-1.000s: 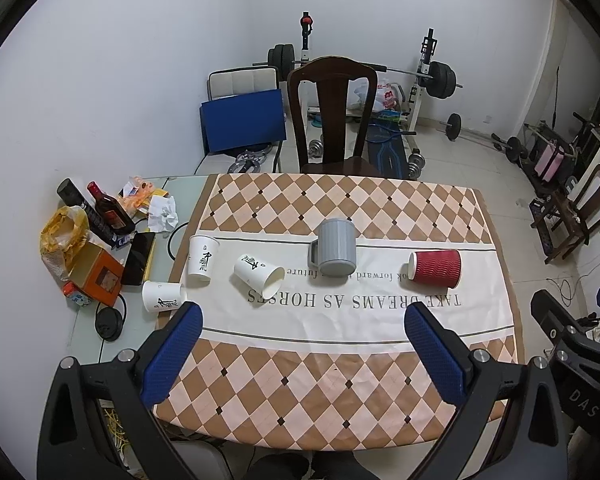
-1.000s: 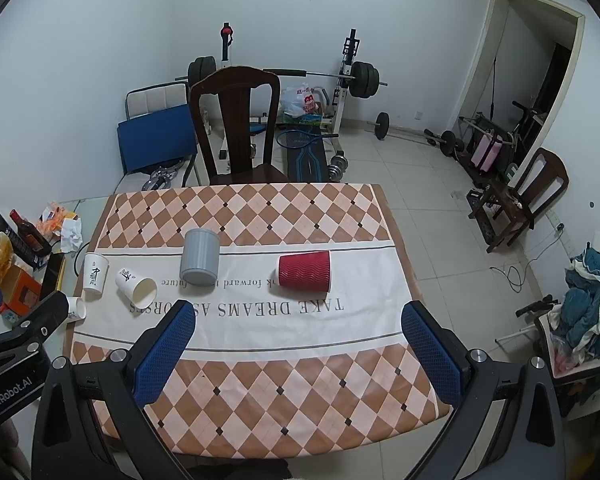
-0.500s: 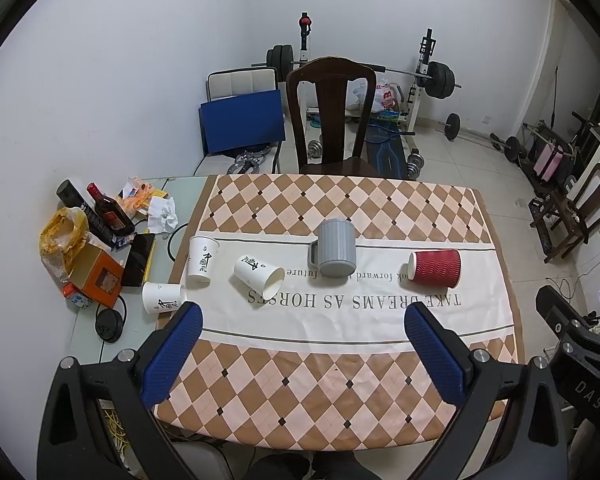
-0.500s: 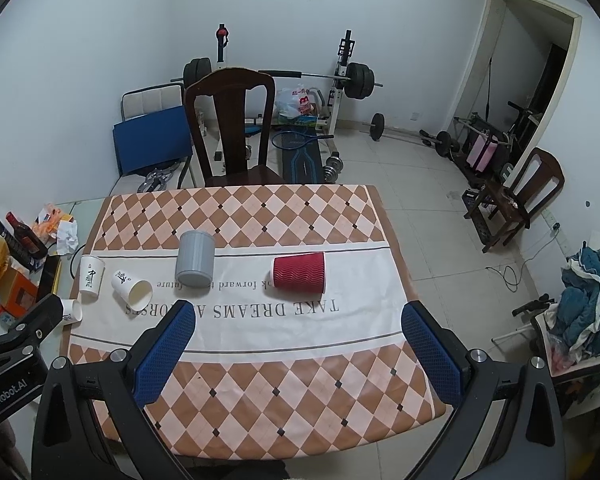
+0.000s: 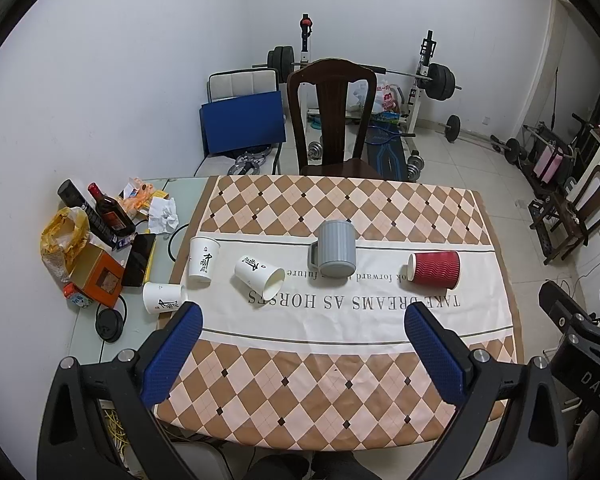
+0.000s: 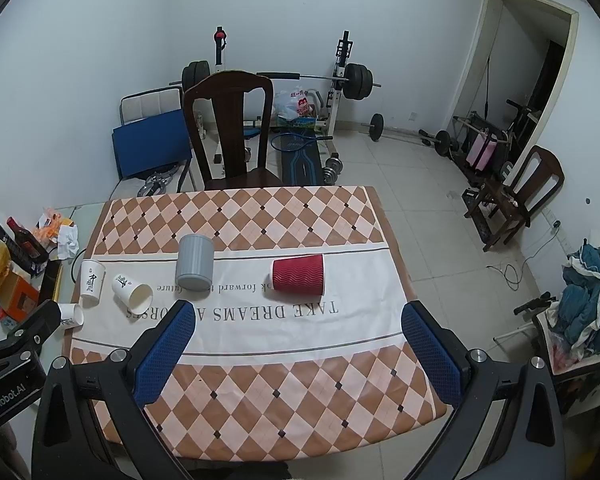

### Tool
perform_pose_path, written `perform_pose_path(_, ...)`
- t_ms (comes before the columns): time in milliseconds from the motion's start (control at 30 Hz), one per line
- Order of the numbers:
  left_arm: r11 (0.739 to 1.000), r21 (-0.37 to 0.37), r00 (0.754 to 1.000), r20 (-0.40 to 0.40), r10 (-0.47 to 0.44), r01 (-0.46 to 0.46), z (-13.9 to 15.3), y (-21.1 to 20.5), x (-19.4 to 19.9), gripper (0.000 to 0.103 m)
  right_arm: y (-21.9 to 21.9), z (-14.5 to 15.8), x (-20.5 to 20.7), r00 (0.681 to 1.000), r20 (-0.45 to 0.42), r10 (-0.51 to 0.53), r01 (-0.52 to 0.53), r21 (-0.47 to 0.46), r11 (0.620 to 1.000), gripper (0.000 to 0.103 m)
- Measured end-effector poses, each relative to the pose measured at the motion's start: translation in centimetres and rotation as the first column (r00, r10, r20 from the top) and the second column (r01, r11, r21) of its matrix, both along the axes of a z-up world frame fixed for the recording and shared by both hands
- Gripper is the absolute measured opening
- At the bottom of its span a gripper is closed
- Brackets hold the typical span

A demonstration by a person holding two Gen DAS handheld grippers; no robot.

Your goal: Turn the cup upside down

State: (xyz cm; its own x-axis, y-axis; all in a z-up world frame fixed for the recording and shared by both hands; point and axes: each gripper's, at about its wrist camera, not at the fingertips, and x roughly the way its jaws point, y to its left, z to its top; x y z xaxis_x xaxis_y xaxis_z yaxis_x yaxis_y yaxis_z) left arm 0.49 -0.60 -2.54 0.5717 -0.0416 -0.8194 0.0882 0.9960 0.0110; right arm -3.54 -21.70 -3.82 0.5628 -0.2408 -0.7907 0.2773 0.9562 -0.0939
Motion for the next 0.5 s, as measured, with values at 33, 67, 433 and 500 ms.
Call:
perform_pose_path(33,1.000,0.001,1.000,0.001,0.000,0.000,0.1,0.0,-0.1,0.103,-0.2,0.0,0.2,1.000,0.000,-0.002,0.002,0.004,1.000,0.103)
perform_pose_path(67,1.000,0.003,1.000,0.001,0.002,-0.002,0.0,0.0,-0.1,0.103,-0.4,0.1,0.3,1.000,-0.001,-0.005,0.005,0.009,1.000,0.103)
perform_pose_path(433,0.996,0.079,0.996,-0.078,-0.044,0.050,-4.7,-1.6,4.5,0.103,-2.1,-5.4,6.1,0.990,-0.139,-0.021,0.020,-0.009,1.000,0.103)
perform_pose_path(500,0.993,0.108,0.991,-0.128,-0.028,0.042,-7.2,-2.0,6.7,0.103,-2.5,-8.6,8.0,0.978,-0.209,-0.007,0.007,-0.001,1.000,0.103)
